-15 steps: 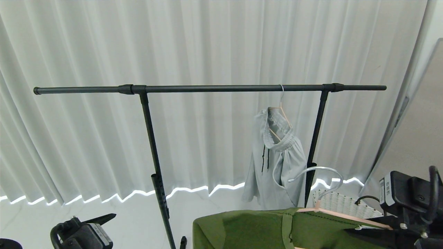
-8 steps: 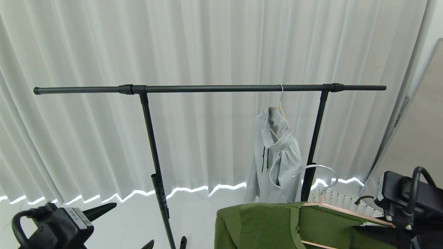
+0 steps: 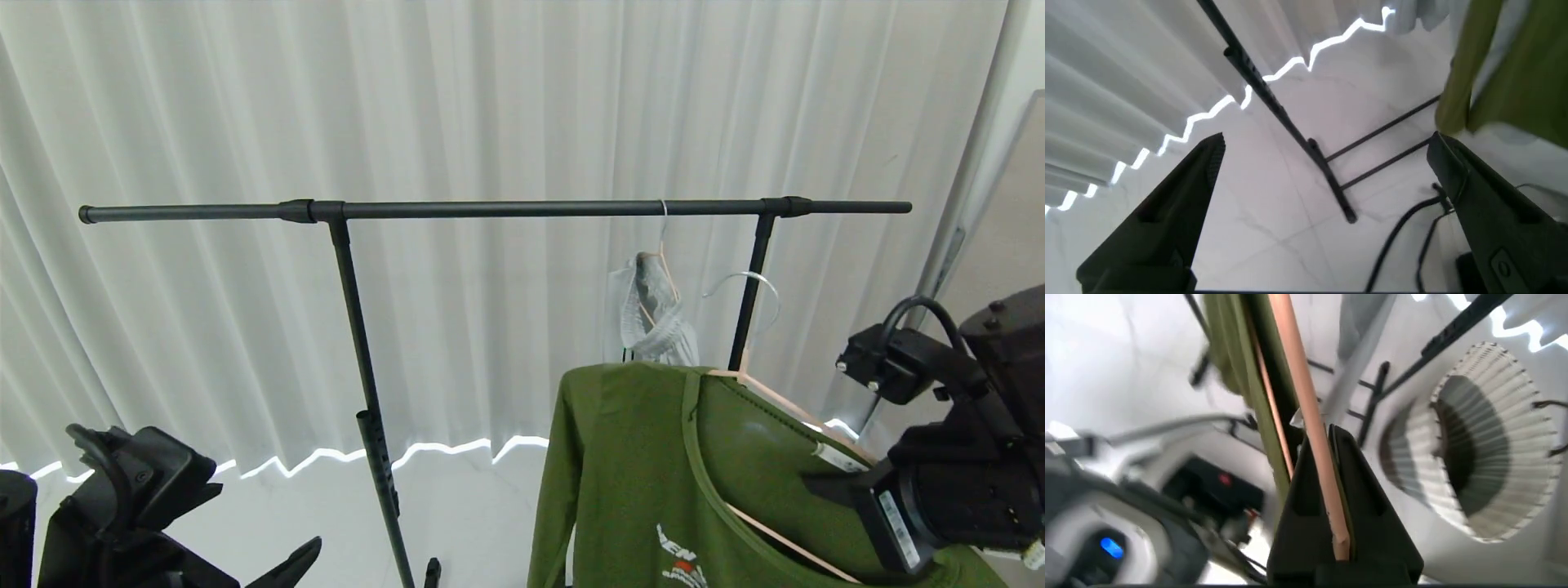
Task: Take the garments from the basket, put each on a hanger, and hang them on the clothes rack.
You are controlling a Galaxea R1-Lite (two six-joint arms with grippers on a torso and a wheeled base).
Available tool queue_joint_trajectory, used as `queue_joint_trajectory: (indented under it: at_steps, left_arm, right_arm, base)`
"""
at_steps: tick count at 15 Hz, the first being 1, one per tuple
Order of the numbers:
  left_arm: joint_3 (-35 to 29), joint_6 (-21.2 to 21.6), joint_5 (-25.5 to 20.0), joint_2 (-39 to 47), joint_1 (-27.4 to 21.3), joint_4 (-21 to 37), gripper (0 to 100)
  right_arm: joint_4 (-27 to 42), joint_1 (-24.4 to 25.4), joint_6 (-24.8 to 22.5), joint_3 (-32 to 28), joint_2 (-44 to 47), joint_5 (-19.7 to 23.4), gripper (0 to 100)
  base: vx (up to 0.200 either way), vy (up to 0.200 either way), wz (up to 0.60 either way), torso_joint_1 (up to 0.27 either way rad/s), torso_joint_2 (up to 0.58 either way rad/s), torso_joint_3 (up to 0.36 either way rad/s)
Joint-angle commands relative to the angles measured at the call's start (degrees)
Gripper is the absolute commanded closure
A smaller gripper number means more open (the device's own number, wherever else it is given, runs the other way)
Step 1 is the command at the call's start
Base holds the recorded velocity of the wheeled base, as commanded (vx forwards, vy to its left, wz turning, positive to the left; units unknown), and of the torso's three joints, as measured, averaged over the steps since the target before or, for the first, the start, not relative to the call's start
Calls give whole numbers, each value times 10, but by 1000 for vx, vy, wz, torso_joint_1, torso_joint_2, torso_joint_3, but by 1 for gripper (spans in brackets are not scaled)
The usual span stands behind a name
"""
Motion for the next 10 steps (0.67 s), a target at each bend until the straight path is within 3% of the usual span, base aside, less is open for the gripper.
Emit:
queue_joint_trajectory:
  at_steps: [1, 6, 10]
  left_arm:
    - [25, 33, 0, -42, 2, 0, 0]
    - [39, 45, 0, -66, 3, 0, 0]
    - [41, 45, 0, -75, 3, 0, 0]
  right_arm:
    - [-1, 0, 33, -50, 49, -2, 100]
    - [1, -5, 60, -116, 95, -42, 100]
    - [1, -4, 60, -133, 100, -42, 100]
  base:
    - [0, 0, 0, 0, 0, 0]
    - [0, 0, 0, 0, 0, 0]
    - [200, 0, 0, -2, 0, 4]
